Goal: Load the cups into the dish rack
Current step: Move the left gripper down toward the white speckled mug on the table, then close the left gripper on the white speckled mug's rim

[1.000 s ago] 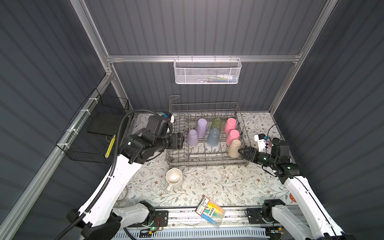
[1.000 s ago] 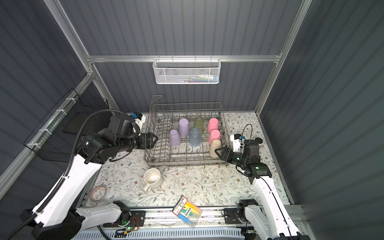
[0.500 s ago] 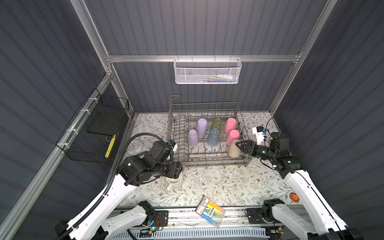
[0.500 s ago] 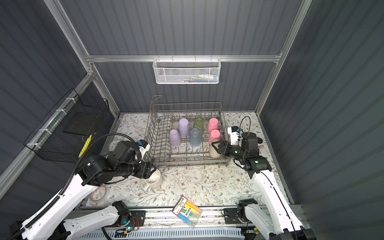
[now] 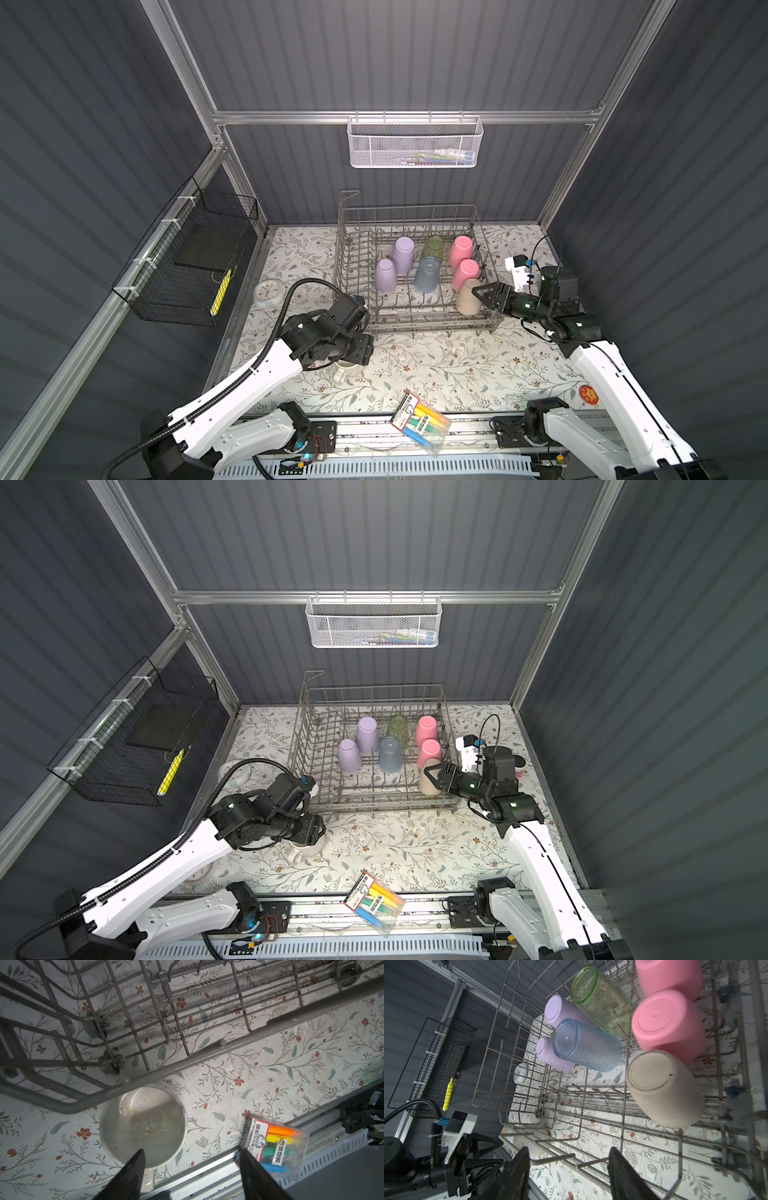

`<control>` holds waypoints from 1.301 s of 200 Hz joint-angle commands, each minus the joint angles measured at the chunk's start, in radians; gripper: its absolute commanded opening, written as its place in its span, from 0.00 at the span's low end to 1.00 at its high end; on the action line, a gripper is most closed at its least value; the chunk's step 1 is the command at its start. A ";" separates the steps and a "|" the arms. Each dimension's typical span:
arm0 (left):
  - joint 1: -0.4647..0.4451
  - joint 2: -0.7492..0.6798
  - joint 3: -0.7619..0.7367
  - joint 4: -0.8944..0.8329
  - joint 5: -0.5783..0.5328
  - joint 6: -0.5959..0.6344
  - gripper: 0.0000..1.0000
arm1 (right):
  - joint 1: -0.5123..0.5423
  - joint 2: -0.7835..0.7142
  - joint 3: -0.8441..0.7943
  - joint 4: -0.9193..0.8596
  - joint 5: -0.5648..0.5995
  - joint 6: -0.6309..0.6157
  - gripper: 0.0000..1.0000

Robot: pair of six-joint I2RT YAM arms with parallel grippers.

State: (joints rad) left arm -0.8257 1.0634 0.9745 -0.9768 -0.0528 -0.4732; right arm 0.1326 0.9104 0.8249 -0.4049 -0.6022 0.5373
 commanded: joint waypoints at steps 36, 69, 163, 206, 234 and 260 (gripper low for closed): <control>-0.062 0.127 -0.024 0.026 -0.072 -0.051 0.65 | 0.005 -0.027 -0.017 -0.042 0.013 -0.023 0.62; -0.078 0.157 -0.060 0.052 -0.105 -0.096 0.57 | 0.005 -0.012 -0.017 -0.031 0.001 -0.013 0.62; -0.089 0.218 -0.135 0.120 -0.140 -0.154 0.46 | 0.005 0.013 -0.018 -0.023 -0.011 -0.009 0.62; -0.094 0.255 -0.141 0.129 -0.144 -0.151 0.39 | 0.006 -0.001 -0.033 -0.036 -0.002 -0.015 0.63; -0.098 0.260 -0.143 0.122 -0.145 -0.155 0.31 | 0.005 0.001 -0.038 -0.038 -0.001 -0.015 0.63; -0.098 0.252 -0.152 0.115 -0.145 -0.164 0.25 | 0.006 0.008 -0.038 -0.034 -0.004 -0.011 0.63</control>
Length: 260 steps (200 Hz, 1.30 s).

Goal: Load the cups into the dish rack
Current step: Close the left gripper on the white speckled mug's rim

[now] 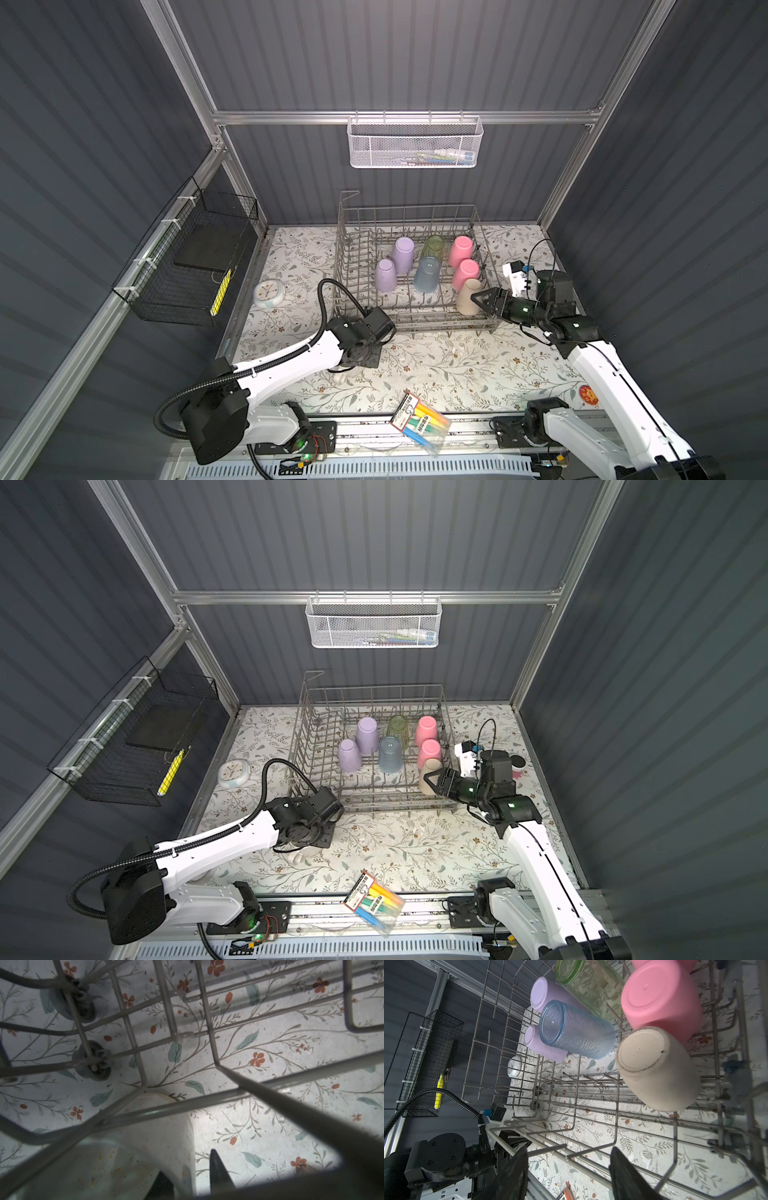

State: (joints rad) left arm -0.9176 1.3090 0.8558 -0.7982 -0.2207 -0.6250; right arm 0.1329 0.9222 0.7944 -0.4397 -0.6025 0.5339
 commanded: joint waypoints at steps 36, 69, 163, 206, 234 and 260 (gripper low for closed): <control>-0.008 -0.008 -0.034 -0.064 0.026 -0.020 0.14 | 0.005 0.003 -0.009 0.008 -0.009 -0.004 0.63; -0.009 -0.021 -0.021 -0.080 0.028 -0.013 0.04 | 0.005 -0.004 -0.011 0.005 -0.006 -0.005 0.63; -0.007 -0.117 0.123 -0.194 0.030 0.001 0.00 | 0.005 -0.009 -0.021 0.005 -0.007 -0.004 0.63; -0.008 -0.130 0.149 -0.206 0.010 0.007 0.00 | 0.005 -0.012 -0.030 0.013 -0.012 0.000 0.63; -0.008 -0.134 0.174 -0.210 0.009 0.011 0.00 | 0.005 -0.018 -0.031 0.010 -0.008 -0.002 0.64; -0.008 -0.145 0.230 -0.250 0.011 0.020 0.00 | 0.005 -0.020 -0.032 0.009 -0.007 -0.005 0.64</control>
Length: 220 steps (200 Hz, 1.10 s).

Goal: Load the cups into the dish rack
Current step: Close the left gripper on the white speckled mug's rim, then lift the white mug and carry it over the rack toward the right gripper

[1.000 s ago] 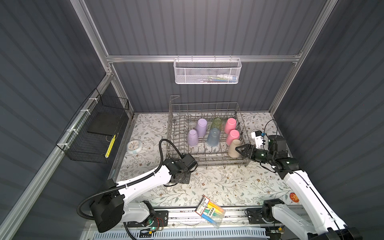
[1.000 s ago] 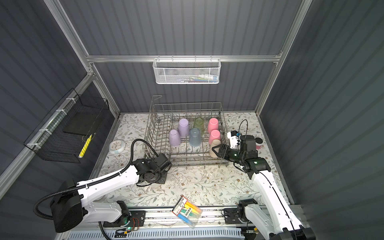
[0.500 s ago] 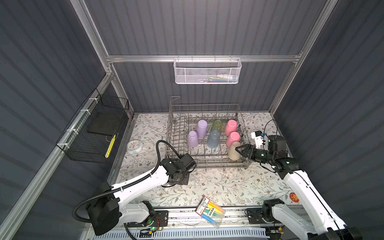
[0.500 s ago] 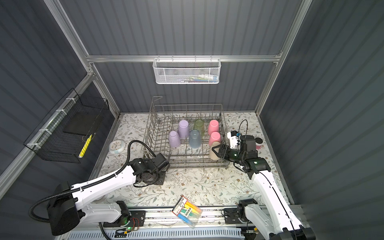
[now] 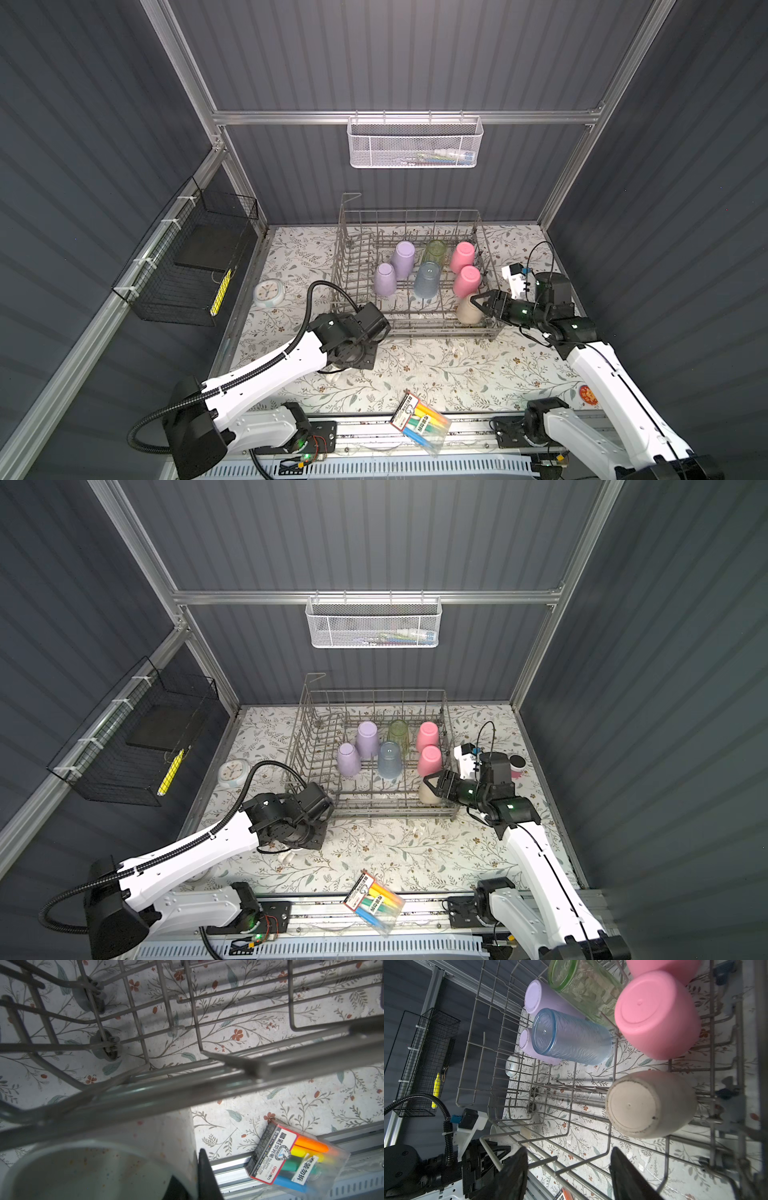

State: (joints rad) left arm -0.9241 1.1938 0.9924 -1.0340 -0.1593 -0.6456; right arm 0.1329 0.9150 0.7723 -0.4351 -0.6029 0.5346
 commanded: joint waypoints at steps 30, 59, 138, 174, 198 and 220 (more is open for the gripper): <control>-0.001 -0.044 0.156 -0.054 -0.055 0.052 0.00 | 0.005 -0.005 -0.011 0.011 -0.009 -0.003 0.64; -0.001 -0.061 0.234 -0.102 -0.052 0.070 0.00 | 0.005 -0.004 -0.010 0.015 -0.008 -0.002 0.64; -0.001 -0.180 0.390 -0.114 0.004 0.085 0.00 | 0.005 0.012 0.009 0.020 -0.017 -0.001 0.65; -0.001 -0.243 0.402 -0.021 0.062 0.089 0.00 | 0.005 0.001 0.016 0.029 -0.040 0.007 0.65; -0.002 -0.273 0.396 0.082 0.109 0.097 0.00 | 0.004 -0.016 0.016 0.033 -0.051 0.014 0.66; -0.002 -0.280 0.393 0.156 0.134 0.104 0.00 | 0.005 -0.037 0.018 0.041 -0.091 0.028 0.66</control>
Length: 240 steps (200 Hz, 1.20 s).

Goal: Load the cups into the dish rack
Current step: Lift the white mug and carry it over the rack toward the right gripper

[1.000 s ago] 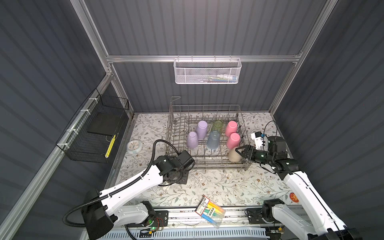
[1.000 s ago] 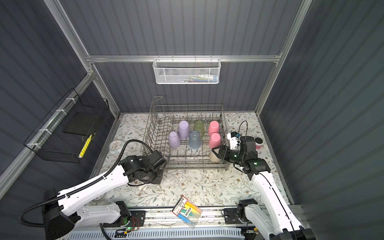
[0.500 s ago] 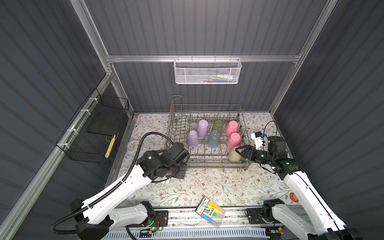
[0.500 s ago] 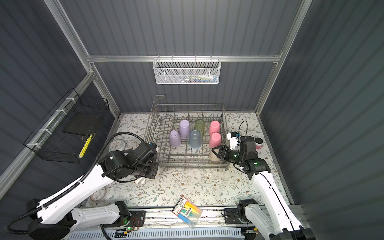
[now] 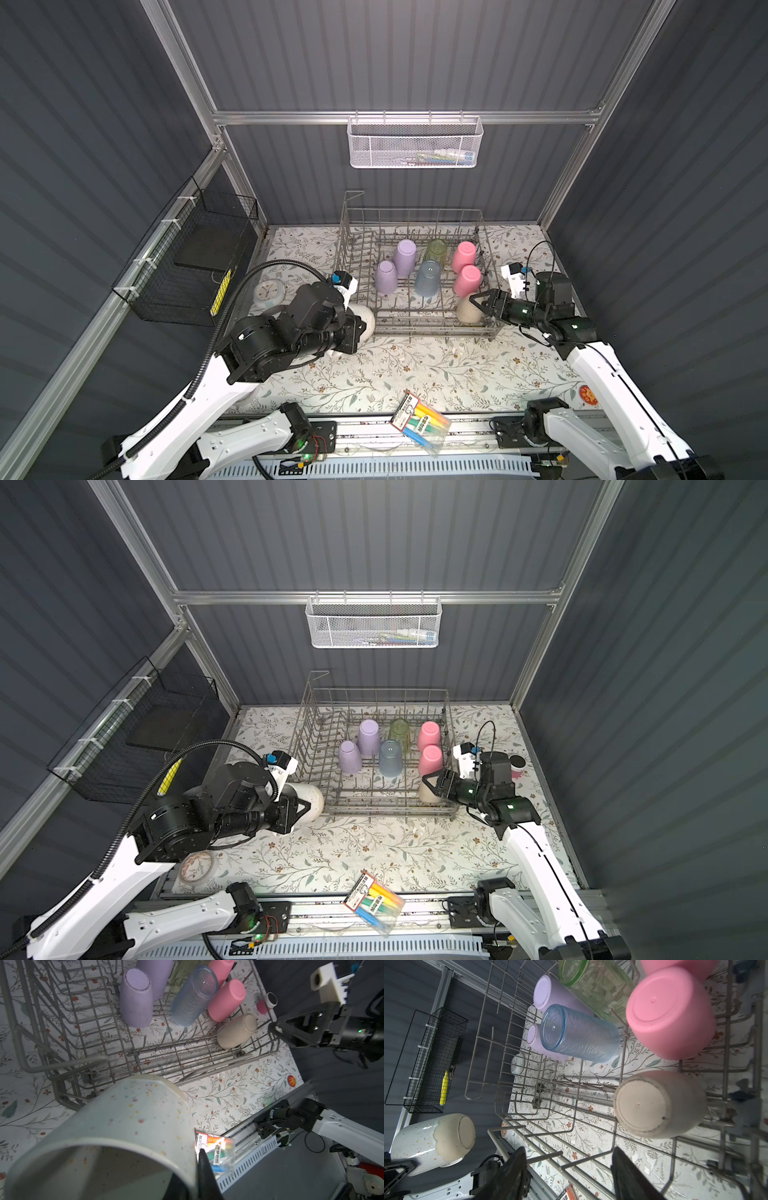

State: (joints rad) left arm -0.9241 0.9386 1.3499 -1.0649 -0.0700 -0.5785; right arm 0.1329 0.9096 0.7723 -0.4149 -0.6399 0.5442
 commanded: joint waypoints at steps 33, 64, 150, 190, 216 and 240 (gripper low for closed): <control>-0.002 -0.014 0.015 0.342 0.125 0.061 0.00 | 0.005 -0.070 0.016 0.117 -0.151 0.085 0.68; -0.002 0.028 -0.011 0.526 0.251 0.081 0.00 | 0.005 -0.089 0.000 0.256 -0.275 0.193 0.72; 0.034 0.193 -0.188 1.177 0.646 -0.033 0.00 | 0.007 -0.126 -0.090 0.600 -0.468 0.464 0.96; 0.072 0.245 -0.261 1.411 0.754 -0.128 0.00 | 0.007 -0.141 -0.113 0.593 -0.472 0.451 0.99; 0.080 0.279 -0.270 1.478 0.783 -0.163 0.00 | 0.008 -0.141 -0.143 0.693 -0.504 0.516 0.99; 0.081 0.308 -0.278 1.541 0.811 -0.195 0.00 | 0.018 -0.144 -0.145 0.725 -0.512 0.531 0.99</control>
State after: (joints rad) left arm -0.8478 1.2457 1.0622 0.2413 0.6636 -0.7292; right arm 0.1375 0.7742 0.6296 0.2192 -1.1172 1.0382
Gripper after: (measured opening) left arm 0.107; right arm 0.989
